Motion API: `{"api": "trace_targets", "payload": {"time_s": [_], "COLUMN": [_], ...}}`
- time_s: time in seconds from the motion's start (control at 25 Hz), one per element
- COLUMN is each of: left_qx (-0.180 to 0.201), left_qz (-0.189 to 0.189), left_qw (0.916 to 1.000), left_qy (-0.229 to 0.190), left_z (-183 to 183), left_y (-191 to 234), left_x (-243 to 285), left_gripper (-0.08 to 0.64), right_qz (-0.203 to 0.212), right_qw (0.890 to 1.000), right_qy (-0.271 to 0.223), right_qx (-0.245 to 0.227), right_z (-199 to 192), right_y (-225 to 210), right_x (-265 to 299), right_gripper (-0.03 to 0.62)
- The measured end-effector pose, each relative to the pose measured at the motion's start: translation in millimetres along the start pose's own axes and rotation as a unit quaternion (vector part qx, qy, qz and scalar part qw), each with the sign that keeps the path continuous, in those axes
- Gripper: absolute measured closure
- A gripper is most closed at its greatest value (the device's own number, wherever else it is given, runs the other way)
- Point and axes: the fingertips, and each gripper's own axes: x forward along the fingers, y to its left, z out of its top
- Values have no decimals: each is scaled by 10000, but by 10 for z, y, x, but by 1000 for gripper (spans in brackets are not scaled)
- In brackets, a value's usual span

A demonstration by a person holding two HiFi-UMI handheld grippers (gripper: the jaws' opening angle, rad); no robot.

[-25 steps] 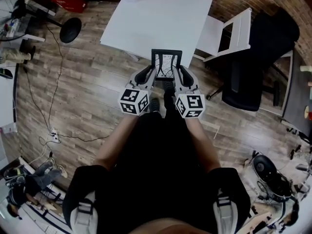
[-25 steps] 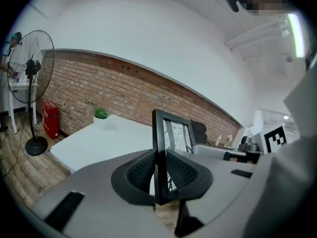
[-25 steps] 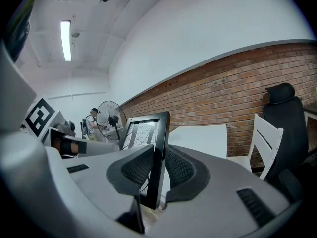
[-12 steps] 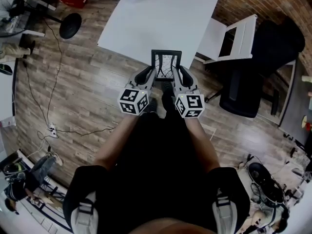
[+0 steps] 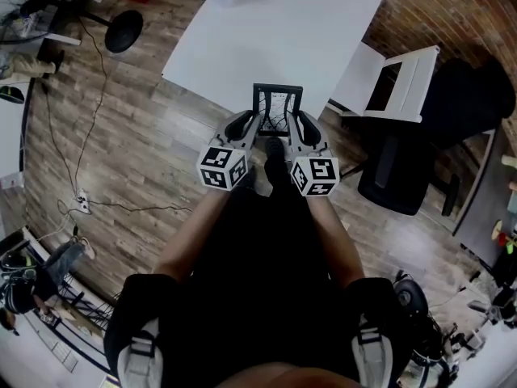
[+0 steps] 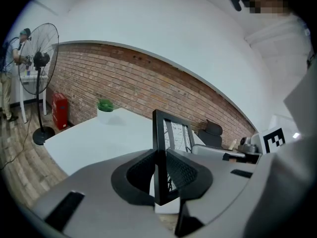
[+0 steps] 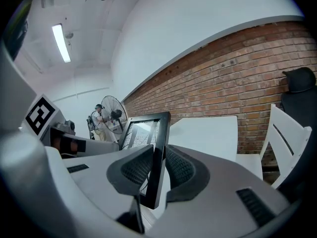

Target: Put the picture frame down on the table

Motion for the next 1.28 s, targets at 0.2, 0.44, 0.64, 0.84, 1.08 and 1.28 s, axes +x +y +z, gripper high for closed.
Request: {"api": "trace_targets", "payload": {"time_s": [0.2, 0.44, 0.64, 0.84, 1.08, 1.28], "left_qx": [-65, -143, -215, -311, -242, -234], "left_qz": [174, 381, 523, 531, 489, 412], "left_qw": [9998, 9991, 9982, 9978, 9974, 9969], "left_qy": [28, 124, 184, 258, 478, 623], "left_z": [23, 32, 17, -21, -113, -176], "left_y": [54, 111, 157, 181, 284, 406], "left_x": [199, 397, 560, 681, 805, 883], "left_gripper": [477, 479, 477, 477, 477, 477], "right_qz": [201, 435, 581, 588, 519, 403], "right_qw": [9997, 9986, 9974, 9966, 9959, 9956], "right_qy": [111, 293, 429, 582, 743, 846], "right_qx": [-5, 9, 9, -27, -74, -26], "right_z": [13, 12, -12, -62, -133, -220], "right_y": [-155, -313, -446, -561, -600, -608], "right_x": [173, 364, 512, 627, 733, 856], "right_gripper": [520, 520, 520, 520, 520, 522]}}
